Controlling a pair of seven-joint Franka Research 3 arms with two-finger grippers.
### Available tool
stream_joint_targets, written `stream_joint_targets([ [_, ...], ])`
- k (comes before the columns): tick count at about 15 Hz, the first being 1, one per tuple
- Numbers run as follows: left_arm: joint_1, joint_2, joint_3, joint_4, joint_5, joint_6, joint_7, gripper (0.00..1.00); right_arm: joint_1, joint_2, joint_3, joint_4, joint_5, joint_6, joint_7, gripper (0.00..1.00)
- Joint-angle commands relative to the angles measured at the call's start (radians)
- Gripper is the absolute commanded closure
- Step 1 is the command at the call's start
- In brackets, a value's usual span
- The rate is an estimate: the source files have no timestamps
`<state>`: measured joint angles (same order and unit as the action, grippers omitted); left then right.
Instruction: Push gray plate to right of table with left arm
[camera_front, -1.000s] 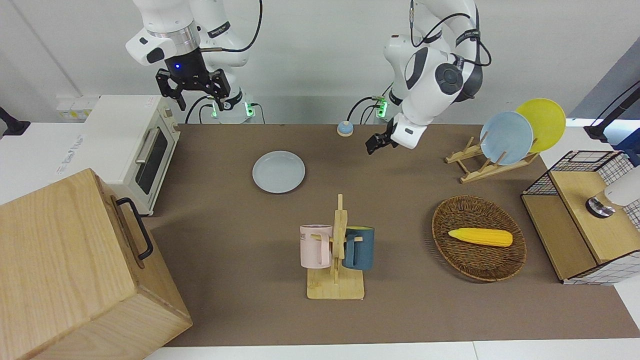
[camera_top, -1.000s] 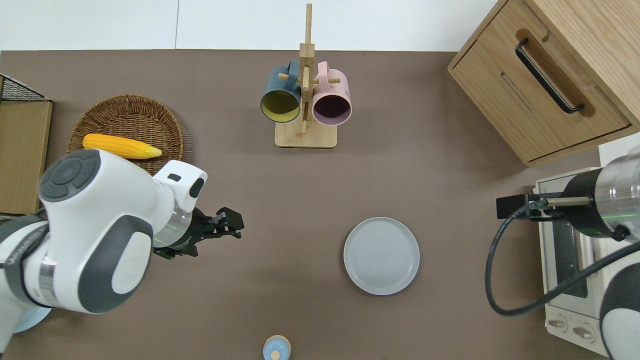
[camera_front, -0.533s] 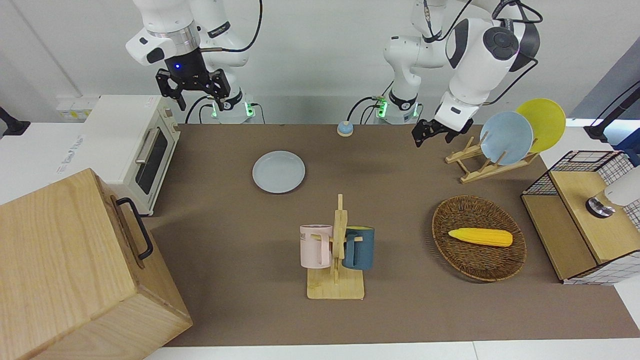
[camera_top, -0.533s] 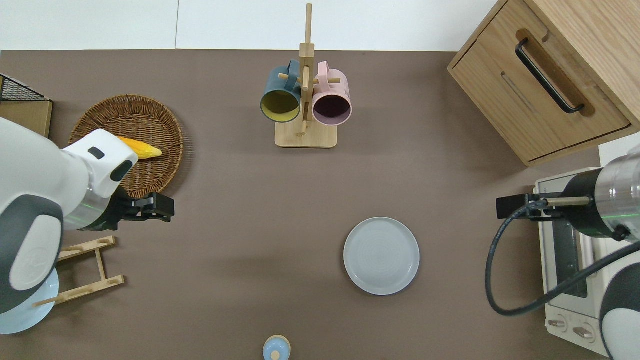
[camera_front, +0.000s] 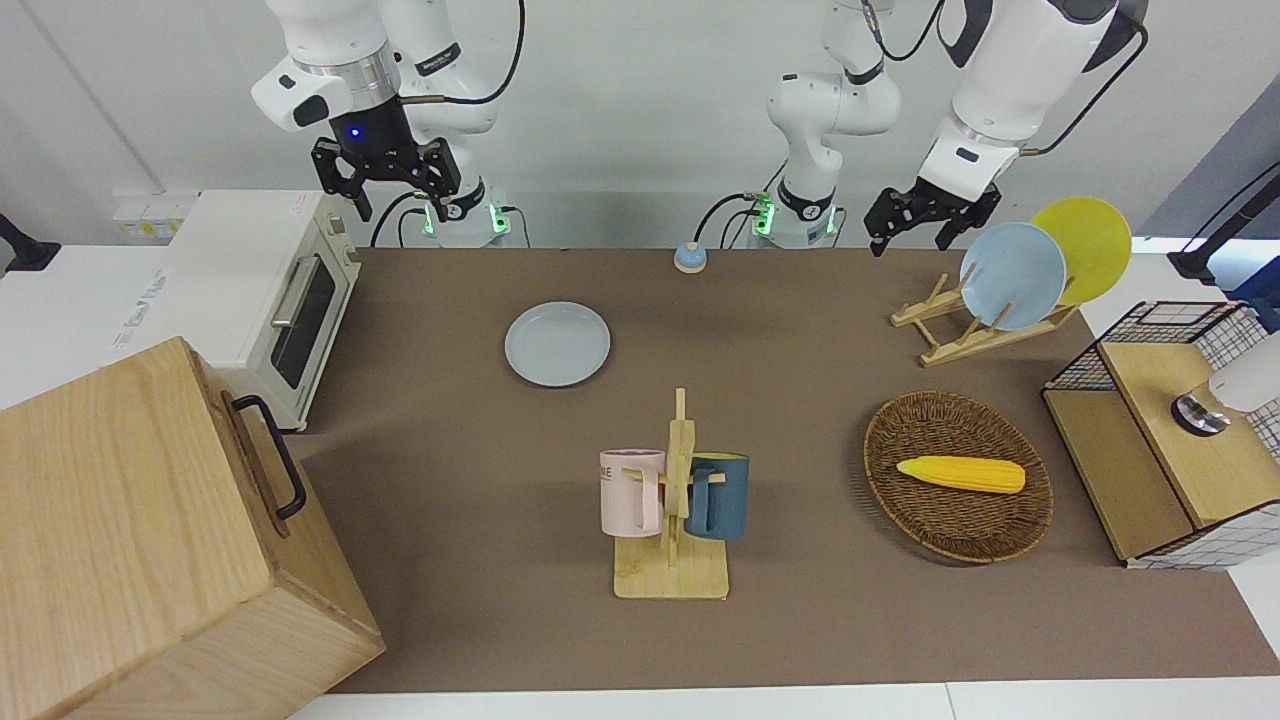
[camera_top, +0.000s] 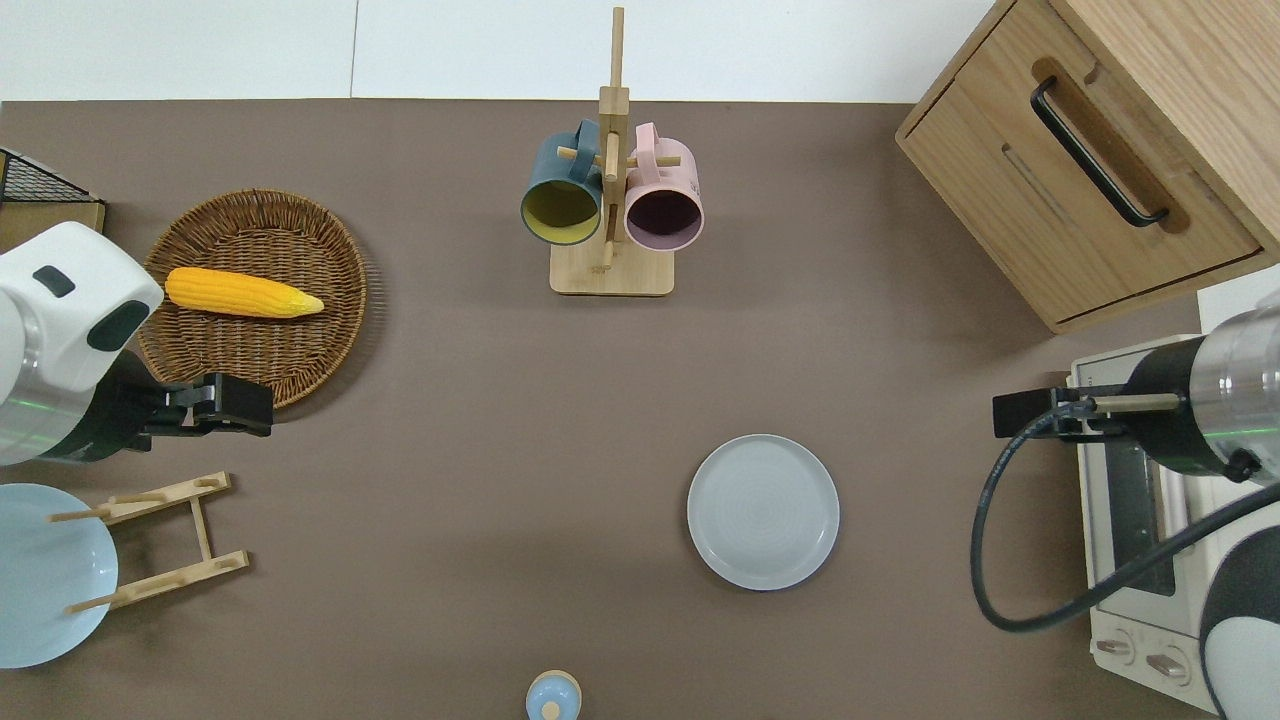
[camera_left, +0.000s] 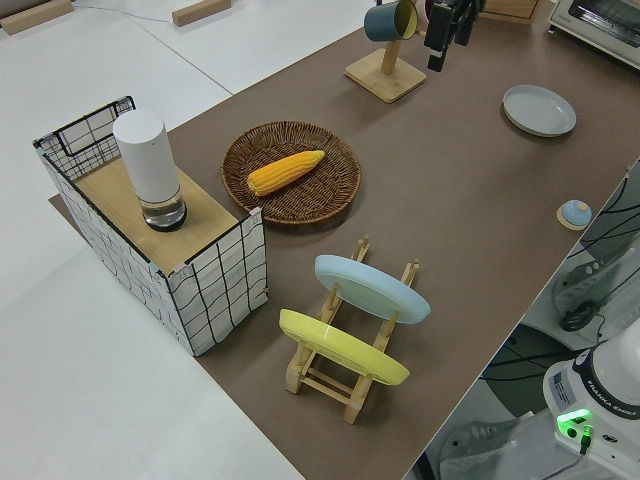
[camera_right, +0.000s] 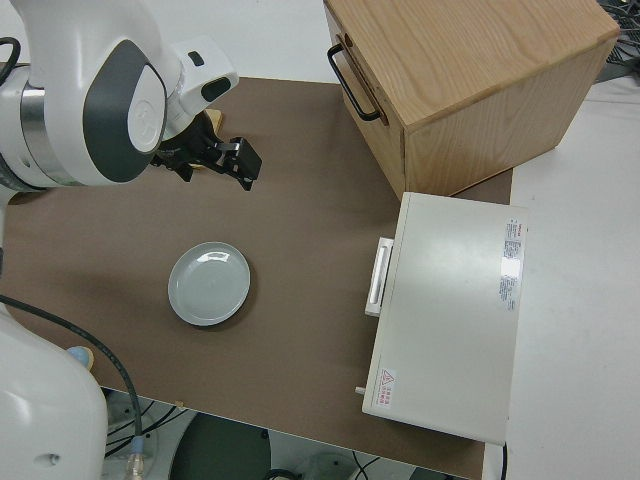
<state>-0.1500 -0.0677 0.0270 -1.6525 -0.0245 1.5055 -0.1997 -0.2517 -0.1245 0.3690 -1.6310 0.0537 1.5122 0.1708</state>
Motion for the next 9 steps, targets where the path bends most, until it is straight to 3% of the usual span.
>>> stream_joint_targets([
  [1,0.027,0.012,-0.022,0.053,0.018,-0.045,0.011,0.01,-0.024,-0.027,0.014,-0.027,0.021,0.0,0.01,0.005],
  [9,0.029,0.012,-0.018,0.053,0.018,-0.044,0.01,0.01,-0.024,-0.027,0.014,-0.027,0.021,0.0,0.01,0.005],
])
